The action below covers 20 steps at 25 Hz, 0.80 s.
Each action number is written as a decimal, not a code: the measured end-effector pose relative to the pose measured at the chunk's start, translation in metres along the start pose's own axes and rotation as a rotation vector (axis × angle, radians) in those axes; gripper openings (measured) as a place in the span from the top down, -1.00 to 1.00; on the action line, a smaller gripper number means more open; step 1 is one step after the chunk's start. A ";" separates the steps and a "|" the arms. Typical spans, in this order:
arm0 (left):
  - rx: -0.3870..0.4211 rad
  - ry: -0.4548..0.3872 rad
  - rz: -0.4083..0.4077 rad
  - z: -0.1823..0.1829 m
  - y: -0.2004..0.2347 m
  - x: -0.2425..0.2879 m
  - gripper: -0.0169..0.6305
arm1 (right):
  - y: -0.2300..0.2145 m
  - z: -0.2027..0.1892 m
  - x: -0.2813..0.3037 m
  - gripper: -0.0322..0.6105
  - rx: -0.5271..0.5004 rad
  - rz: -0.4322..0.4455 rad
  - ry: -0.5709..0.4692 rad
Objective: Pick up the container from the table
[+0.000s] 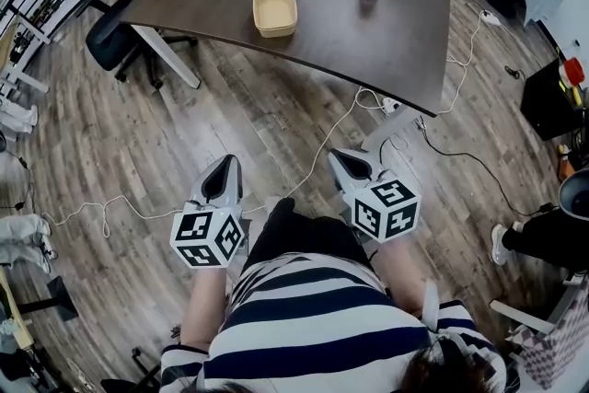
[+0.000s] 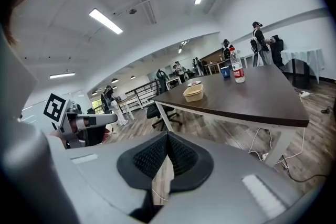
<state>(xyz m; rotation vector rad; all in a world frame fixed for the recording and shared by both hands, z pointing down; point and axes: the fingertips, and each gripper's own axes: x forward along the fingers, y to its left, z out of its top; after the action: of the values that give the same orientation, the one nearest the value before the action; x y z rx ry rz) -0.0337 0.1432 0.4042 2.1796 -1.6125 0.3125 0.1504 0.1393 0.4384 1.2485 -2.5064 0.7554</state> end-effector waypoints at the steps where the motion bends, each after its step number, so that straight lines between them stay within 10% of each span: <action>1: 0.000 0.001 0.000 0.001 0.001 0.001 0.95 | 0.001 -0.001 0.001 0.90 0.000 0.002 0.002; 20: -0.039 -0.021 -0.115 0.047 0.060 0.076 0.95 | 0.001 0.057 0.092 0.90 -0.051 -0.018 0.008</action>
<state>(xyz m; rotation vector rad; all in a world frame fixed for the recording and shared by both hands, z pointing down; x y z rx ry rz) -0.0701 0.0417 0.4050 2.2423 -1.4843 0.2225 0.0946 0.0468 0.4295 1.2464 -2.4885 0.6868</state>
